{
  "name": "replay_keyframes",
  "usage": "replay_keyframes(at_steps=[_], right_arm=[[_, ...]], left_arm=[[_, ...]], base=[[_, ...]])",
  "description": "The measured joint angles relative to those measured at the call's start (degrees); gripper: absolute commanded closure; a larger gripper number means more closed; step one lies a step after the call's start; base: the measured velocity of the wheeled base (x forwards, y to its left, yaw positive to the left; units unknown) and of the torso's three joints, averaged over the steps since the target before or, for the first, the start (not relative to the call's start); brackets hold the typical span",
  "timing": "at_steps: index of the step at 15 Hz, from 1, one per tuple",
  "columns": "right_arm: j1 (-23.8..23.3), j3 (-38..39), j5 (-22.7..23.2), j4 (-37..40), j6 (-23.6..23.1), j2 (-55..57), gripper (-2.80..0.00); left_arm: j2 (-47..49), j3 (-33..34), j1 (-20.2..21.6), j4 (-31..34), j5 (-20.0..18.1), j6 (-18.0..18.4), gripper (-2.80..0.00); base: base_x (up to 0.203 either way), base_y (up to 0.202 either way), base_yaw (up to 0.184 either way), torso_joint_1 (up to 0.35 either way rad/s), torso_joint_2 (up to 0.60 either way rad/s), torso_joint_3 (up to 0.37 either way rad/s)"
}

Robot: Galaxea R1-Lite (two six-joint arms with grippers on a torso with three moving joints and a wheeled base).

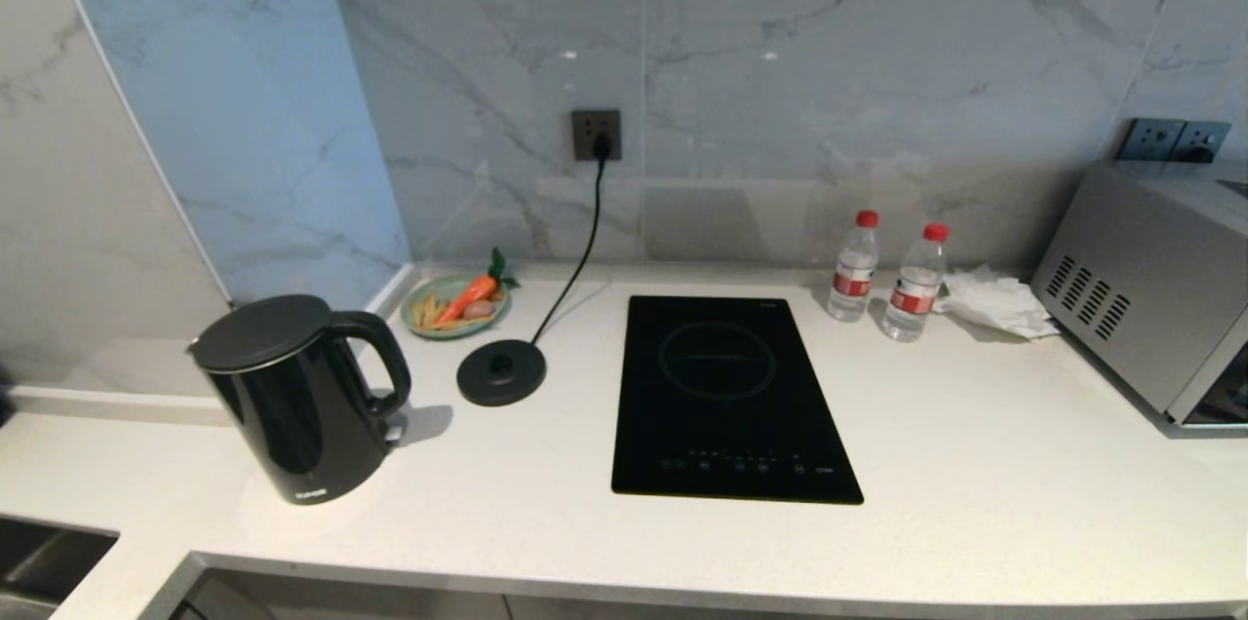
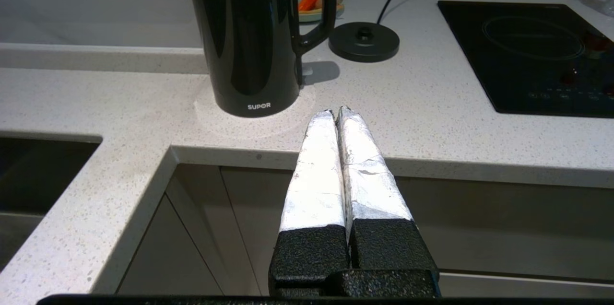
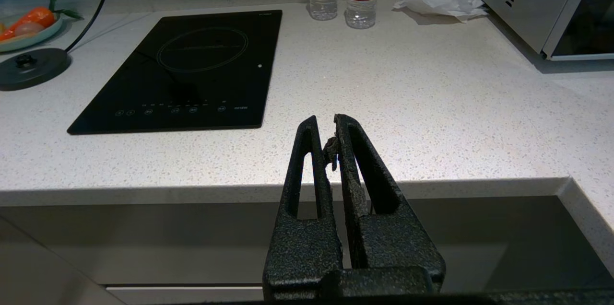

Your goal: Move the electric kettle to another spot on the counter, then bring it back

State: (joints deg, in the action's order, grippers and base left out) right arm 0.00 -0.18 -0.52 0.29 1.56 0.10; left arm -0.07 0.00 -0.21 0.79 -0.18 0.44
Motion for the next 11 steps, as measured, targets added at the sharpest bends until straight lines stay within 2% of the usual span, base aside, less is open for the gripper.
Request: replay_keyframes(at_steps=[11], right_arm=[[0.0, -0.1, 0.0, 0.1, 0.0, 0.0, 0.00]], left_arm=[[0.0, 0.0, 0.0, 0.0, 0.0, 0.0, 0.00]], base=[[0.000, 0.000, 0.000, 0.000, 0.00, 0.000]])
